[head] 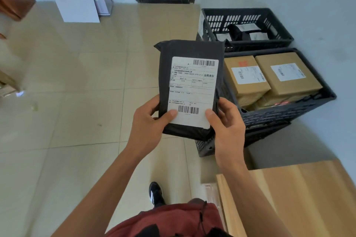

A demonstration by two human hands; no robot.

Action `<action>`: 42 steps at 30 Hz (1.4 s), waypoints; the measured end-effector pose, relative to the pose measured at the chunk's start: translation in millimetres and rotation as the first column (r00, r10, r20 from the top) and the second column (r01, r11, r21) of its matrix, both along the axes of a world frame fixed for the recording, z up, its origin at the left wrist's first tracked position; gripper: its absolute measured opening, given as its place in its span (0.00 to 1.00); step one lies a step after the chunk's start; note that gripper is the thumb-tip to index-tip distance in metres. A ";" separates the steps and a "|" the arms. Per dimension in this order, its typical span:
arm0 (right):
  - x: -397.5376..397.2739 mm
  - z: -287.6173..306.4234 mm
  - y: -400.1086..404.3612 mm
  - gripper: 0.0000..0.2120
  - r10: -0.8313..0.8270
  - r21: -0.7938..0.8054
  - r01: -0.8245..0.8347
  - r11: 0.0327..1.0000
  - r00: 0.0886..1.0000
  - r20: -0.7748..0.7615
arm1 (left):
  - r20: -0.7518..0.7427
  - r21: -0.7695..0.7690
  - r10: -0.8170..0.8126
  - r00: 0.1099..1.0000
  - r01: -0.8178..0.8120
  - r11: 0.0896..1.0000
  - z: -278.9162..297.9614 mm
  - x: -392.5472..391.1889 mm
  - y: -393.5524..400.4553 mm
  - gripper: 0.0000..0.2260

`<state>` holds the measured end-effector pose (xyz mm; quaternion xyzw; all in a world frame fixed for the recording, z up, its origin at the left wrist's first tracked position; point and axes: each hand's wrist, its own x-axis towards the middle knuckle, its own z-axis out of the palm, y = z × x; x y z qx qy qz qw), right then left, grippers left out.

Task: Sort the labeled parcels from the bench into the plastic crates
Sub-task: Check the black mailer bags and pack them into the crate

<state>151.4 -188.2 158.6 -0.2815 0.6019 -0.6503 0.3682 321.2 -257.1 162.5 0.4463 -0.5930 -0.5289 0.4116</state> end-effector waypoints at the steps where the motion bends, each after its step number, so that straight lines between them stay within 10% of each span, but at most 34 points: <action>1: 1.6 1.4 -13.9 0.18 -0.001 -0.006 0.001 1.000 1.000 -0.004 | 0.005 -0.008 -0.002 1.000 0.002 1.000 1.3 1.3 -14.8 0.17; 42: -143.9 -23.6 -504.0 0.08 -0.281 0.086 0.272 0.958 0.953 0.116 | 0.141 0.060 -0.406 0.903 0.401 0.914 -18.4 -162.0 -563.8 0.20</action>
